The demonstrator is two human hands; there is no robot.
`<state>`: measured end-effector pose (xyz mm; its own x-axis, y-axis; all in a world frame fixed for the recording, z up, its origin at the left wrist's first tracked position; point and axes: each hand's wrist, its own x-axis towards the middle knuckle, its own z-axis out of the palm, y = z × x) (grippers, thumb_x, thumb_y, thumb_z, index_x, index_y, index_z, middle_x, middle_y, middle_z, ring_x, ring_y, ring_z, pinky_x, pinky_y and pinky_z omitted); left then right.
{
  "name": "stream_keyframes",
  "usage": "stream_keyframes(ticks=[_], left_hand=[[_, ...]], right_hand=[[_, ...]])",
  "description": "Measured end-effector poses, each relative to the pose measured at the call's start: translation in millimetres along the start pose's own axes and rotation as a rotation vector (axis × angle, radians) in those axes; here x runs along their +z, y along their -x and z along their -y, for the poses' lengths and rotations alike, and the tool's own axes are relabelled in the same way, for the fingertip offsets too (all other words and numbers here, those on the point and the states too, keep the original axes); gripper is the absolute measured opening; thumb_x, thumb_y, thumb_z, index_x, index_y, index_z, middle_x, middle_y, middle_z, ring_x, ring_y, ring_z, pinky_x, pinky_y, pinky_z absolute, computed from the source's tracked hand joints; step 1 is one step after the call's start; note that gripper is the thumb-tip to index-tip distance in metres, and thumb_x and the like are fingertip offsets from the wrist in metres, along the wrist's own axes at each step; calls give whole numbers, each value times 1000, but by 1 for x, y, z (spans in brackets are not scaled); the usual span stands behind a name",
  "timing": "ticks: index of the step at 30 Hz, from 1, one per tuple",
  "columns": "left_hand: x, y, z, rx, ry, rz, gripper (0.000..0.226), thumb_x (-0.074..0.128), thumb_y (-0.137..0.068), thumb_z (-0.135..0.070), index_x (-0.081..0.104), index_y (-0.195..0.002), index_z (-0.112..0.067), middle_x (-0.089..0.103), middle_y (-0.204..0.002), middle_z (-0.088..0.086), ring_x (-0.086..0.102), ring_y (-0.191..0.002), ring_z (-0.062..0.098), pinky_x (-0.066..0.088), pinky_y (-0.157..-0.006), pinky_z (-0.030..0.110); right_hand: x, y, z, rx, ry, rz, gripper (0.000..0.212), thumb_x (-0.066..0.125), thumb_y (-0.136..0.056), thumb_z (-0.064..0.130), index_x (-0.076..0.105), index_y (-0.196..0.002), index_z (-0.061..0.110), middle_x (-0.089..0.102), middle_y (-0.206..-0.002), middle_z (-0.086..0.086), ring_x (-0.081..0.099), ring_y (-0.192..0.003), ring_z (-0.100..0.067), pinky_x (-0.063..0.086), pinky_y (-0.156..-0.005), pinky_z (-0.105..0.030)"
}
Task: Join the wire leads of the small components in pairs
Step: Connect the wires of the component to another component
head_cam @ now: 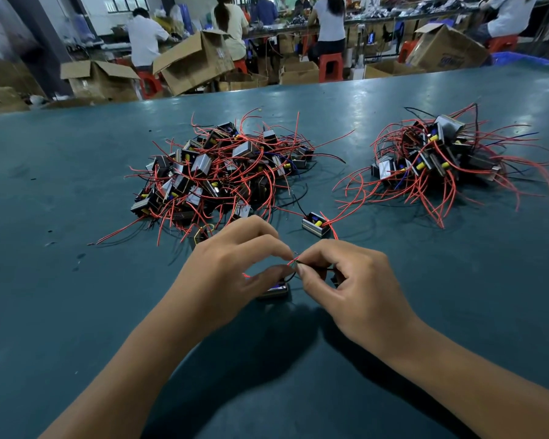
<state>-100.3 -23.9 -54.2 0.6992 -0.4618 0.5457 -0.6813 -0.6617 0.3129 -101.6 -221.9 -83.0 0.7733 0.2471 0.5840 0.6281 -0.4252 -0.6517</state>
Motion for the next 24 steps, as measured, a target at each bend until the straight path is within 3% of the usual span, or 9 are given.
stream_keyframes(ticks=[7, 12, 15, 17, 20, 24], left_hand=[[0, -2, 0, 63, -62, -42, 23, 65, -92, -34, 75, -94, -13, 62, -94, -1, 61, -85, 20, 51, -69, 42], [1, -2, -5, -11, 19, -30, 14, 66, -94, -26, 71, -89, -15, 60, -90, -7, 57, -80, 15, 47, -67, 32], [3, -2, -9, -179, 223, 7, 11, 66, -92, -28, 69, -84, -20, 59, -81, -8, 54, -71, 15, 41, -63, 22], [4, -2, -13, -338, 390, 31, 13, 66, -90, -32, 69, -81, -22, 61, -75, -5, 54, -64, 13, 41, -59, 24], [7, -3, -19, -532, 609, 17, 17, 69, -91, -17, 68, -74, -13, 53, -58, -7, 43, -54, 6, 35, -52, 19], [16, -5, -25, -752, 721, -64, 32, 66, -89, -7, 66, -59, -20, 50, -52, -13, 40, -49, 4, 32, -54, 21]], right_hand=[[0, 0, -1, -52, 28, -8, 5, 66, -86, 14, 69, -83, 14, 64, -74, 9, 58, -71, -6, 47, -67, -25], [-1, 0, 0, -88, 52, -14, 18, 57, -89, 26, 70, -84, 14, 64, -75, 8, 59, -71, -9, 49, -66, -32], [0, 0, 0, -109, 71, -13, 16, 58, -88, 23, 70, -84, 13, 64, -76, 6, 59, -72, -11, 50, -66, -34], [0, 0, -1, -118, 80, -11, 14, 59, -88, 21, 70, -85, 13, 65, -77, 5, 60, -72, -13, 50, -66, -36], [0, 1, -1, -140, 95, -16, 11, 61, -88, 19, 70, -86, 13, 65, -77, 4, 61, -72, -15, 51, -66, -37], [1, 0, -2, -144, 113, -17, 9, 63, -87, 18, 69, -85, 12, 65, -76, 4, 60, -70, -17, 51, -64, -39]])
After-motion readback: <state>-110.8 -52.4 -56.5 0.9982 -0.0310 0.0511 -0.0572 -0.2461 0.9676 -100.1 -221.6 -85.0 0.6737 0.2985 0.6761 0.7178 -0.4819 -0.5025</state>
